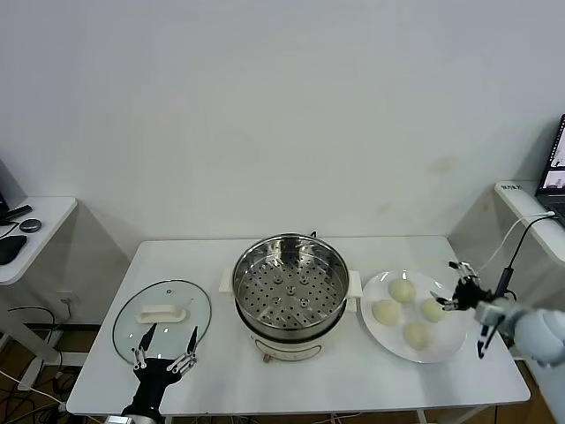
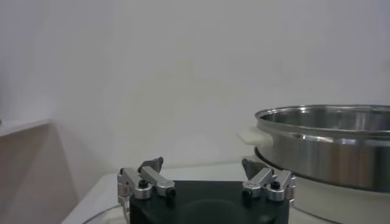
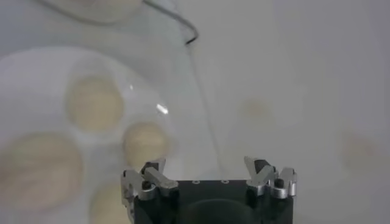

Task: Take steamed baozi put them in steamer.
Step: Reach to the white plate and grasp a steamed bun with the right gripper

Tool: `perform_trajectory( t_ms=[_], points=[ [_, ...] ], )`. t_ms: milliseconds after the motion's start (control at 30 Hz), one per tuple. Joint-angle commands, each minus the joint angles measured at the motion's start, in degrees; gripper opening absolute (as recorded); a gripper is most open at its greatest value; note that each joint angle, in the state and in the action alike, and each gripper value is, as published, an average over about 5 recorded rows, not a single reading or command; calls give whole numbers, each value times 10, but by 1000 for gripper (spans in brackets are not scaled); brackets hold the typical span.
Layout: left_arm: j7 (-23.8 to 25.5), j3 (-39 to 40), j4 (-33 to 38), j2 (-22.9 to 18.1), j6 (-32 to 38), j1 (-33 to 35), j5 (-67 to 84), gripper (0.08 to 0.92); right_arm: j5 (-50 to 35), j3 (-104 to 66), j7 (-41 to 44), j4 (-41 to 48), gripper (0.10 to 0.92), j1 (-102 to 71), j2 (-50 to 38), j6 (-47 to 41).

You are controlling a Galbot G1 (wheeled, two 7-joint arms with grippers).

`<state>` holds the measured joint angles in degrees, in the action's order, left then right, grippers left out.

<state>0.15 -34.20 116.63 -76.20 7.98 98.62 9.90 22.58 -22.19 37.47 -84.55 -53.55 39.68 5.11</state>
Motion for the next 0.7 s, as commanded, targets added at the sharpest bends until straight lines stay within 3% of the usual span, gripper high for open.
perform_trajectory(
  t_ms=[33, 267, 700],
  points=[
    [4, -17, -1, -3, 6, -1, -11, 823, 6, 271, 175, 148, 823, 292, -41, -7],
    [3, -22, -4, -3, 5, -4, -15, 823, -39, 420, 266, 214, 823, 411, -5, -37],
    [6, -39, -18, 3, 13, -11, -16, 823, -12, 498, 278, 316, 823, 482, 82, -17]
  ],
)
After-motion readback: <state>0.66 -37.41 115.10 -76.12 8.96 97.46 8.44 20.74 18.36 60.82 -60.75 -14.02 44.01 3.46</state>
